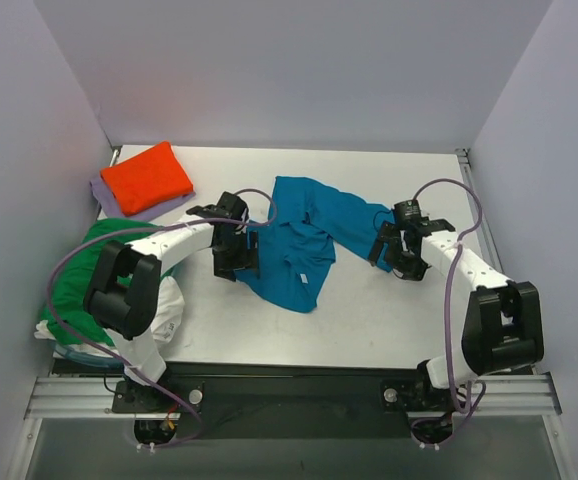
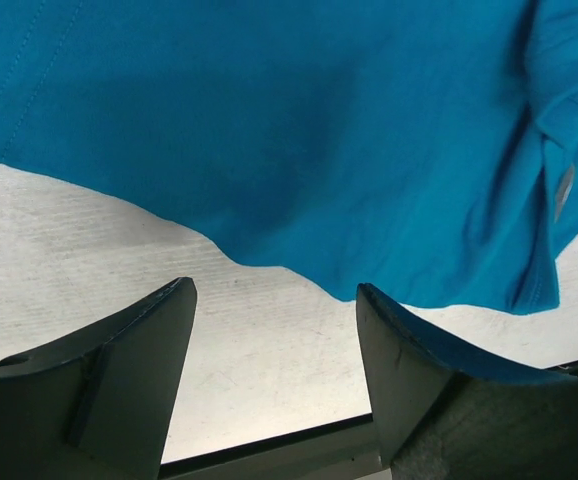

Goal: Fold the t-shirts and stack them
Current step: Flatten out the tshirt

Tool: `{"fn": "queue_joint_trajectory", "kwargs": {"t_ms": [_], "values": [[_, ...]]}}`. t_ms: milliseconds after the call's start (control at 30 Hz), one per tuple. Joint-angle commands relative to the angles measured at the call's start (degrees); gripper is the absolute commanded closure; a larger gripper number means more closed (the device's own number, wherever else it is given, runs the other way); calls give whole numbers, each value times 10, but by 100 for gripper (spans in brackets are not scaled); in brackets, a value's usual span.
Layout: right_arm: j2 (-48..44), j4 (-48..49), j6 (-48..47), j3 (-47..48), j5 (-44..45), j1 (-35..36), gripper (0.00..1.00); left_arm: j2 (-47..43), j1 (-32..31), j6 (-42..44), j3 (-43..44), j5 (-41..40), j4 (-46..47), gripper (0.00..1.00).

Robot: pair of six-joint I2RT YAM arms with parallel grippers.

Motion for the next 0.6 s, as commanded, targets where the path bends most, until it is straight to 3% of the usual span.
{"fn": "queue_joint_trajectory", "kwargs": {"t_ms": [0, 500, 567], "values": [[25, 9, -12, 24, -1, -11, 18, 14, 10, 4, 13, 22, 21, 25], [122, 42, -32, 68, -38, -40, 32, 86, 36, 0, 35, 69, 45, 26], [133, 43, -34, 72, -37, -41, 34, 98, 41, 0, 37, 73, 47, 32]]}}
